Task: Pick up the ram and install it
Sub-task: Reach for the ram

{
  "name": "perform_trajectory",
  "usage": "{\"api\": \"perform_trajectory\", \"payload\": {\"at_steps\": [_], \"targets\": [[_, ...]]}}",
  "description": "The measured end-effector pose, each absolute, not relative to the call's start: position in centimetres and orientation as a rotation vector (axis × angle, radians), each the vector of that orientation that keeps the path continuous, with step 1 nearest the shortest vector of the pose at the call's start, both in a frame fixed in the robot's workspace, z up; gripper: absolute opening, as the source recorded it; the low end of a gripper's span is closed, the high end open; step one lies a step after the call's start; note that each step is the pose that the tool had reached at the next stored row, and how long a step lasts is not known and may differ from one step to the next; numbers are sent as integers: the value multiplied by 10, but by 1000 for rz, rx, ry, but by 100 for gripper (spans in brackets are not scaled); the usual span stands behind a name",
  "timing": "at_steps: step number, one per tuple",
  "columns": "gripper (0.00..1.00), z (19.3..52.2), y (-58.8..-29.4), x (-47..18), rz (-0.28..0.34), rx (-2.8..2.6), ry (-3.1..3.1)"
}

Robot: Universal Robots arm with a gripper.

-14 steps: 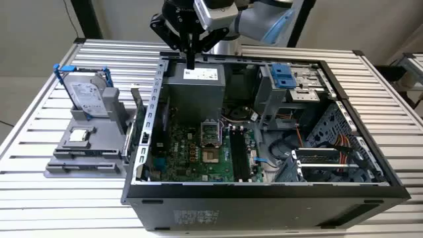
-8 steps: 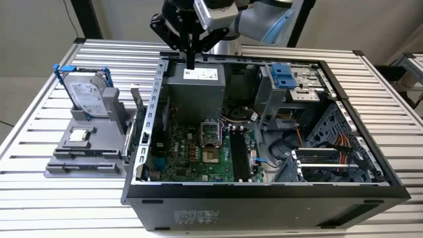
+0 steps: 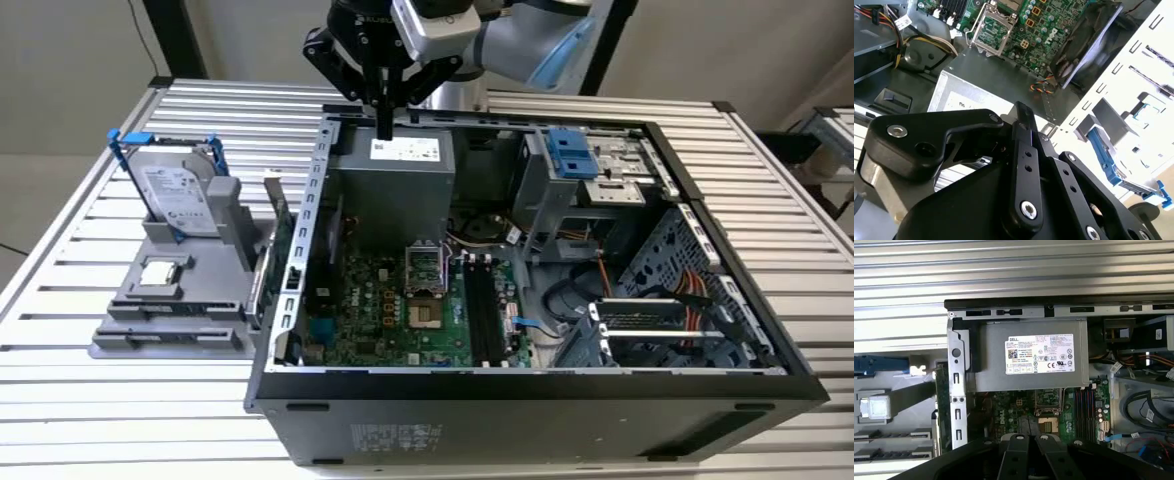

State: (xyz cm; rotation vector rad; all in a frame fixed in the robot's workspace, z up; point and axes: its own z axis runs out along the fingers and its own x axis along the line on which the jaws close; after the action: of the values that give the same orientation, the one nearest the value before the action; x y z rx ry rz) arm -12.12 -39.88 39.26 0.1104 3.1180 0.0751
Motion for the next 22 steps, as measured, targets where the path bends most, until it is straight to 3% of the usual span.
{"api": "perform_trajectory", "payload": {"at_steps": [22], "targets": [[0, 393, -399, -127, 75, 111, 3124]]}}
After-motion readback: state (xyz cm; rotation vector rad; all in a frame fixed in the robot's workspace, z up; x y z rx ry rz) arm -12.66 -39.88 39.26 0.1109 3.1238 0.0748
